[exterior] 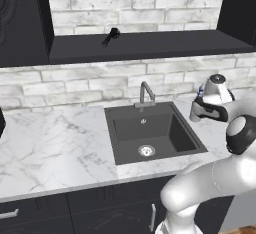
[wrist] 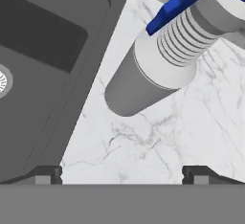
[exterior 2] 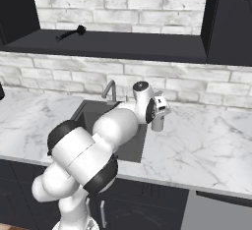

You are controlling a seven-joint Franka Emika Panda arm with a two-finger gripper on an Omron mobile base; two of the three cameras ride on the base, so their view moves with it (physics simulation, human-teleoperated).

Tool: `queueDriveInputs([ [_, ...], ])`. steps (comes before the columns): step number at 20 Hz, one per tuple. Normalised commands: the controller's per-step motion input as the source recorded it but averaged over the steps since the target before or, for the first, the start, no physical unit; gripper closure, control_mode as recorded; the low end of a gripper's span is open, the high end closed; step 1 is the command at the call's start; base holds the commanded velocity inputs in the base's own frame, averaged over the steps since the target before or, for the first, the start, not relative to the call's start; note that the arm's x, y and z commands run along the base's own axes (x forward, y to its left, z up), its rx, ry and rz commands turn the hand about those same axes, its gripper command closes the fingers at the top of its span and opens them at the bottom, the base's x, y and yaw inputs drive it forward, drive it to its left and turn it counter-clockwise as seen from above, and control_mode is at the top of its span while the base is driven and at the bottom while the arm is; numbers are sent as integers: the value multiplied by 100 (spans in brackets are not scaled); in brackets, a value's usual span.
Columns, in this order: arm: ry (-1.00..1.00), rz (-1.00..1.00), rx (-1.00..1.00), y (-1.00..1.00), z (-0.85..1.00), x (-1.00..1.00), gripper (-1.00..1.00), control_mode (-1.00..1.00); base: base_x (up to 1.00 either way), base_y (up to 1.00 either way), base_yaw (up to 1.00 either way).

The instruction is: Locate and retrieve the dish brush and spray from the cabinet. Place them next to the sink.

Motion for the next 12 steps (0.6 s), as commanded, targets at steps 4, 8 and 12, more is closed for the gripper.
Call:
queueDriveInputs([
  [4,0,-28,0,30,32,-34,-100,-100,0,0,0],
  [8,0,-30,2,24,38,-30,-100,-100,0,0,0],
  [12,0,-27,7,29,39,-33,-100,-100,0,0,0],
])
